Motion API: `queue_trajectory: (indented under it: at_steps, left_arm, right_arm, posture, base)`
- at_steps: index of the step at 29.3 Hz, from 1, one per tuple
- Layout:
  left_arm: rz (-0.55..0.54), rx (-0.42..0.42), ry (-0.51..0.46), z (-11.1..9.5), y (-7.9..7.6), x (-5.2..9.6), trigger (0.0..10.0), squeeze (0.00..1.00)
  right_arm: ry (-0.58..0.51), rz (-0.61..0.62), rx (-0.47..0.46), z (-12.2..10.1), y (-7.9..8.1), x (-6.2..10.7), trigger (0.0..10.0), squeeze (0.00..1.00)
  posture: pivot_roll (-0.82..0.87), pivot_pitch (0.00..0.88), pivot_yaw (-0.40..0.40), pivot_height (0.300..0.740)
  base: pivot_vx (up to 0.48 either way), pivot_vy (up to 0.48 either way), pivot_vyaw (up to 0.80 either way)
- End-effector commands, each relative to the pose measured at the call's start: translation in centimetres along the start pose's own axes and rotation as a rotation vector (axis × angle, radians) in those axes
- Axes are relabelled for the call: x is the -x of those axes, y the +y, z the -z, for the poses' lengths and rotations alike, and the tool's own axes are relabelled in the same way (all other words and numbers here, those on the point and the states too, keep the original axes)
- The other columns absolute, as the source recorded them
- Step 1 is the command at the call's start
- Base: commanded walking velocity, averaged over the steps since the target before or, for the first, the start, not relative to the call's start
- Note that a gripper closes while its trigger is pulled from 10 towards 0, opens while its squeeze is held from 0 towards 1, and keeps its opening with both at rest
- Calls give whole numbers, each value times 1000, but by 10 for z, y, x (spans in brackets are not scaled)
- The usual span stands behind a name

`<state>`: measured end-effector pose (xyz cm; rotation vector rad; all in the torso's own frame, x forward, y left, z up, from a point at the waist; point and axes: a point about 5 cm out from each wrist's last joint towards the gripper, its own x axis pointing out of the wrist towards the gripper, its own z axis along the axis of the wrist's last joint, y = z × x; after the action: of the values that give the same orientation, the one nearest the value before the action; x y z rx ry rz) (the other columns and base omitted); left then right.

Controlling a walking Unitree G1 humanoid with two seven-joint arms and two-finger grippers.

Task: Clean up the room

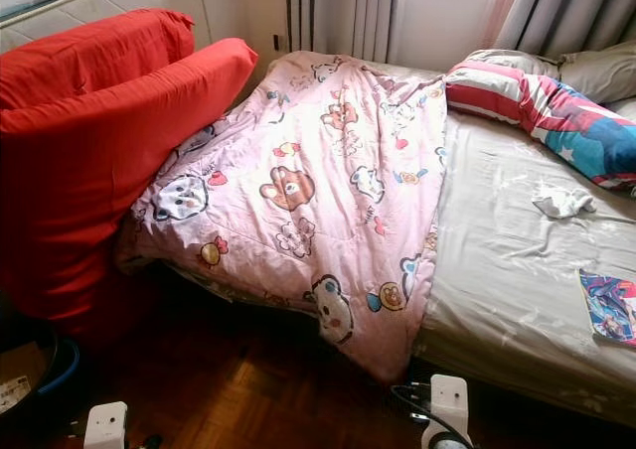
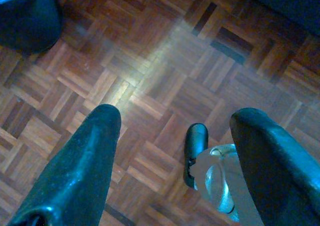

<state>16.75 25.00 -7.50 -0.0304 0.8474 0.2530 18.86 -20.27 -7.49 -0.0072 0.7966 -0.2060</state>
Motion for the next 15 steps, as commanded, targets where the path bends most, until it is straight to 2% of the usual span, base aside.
queue_trajectory:
  at_steps: [1,5,7,9,12,15]
  left_arm:
    - [-3,-8,32,9,1,2,10000,0]
    - [-1,-9,33,9,1,2,10000,0]
    - [2,-11,36,10,0,3,10000,0]
    - [4,-9,37,11,-2,2,10000,0]
    - [3,-5,39,12,-5,3,10000,0]
    - [3,-3,40,13,-6,3,10000,0]
  right_arm:
    - [42,-57,16,7,7,1,10000,0]
    - [67,-92,30,10,11,2,10000,0]
    - [121,-125,72,18,15,4,10000,0]
    - [143,-124,76,21,15,4,10000,0]
    - [140,-127,67,20,14,4,10000,0]
    - [126,-132,95,16,14,3,10000,0]
  posture:
    - [104,31,-24,740]
    - [98,26,-23,740]
    - [100,12,-26,740]
    - [107,6,-29,740]
    - [113,0,-34,740]
    - [113,0,-37,740]
  base:
    - [0,0,0]
    - [0,0,0]
    - [0,0,0]
    - [0,0,0]
    - [0,0,0]
    - [0,0,0]
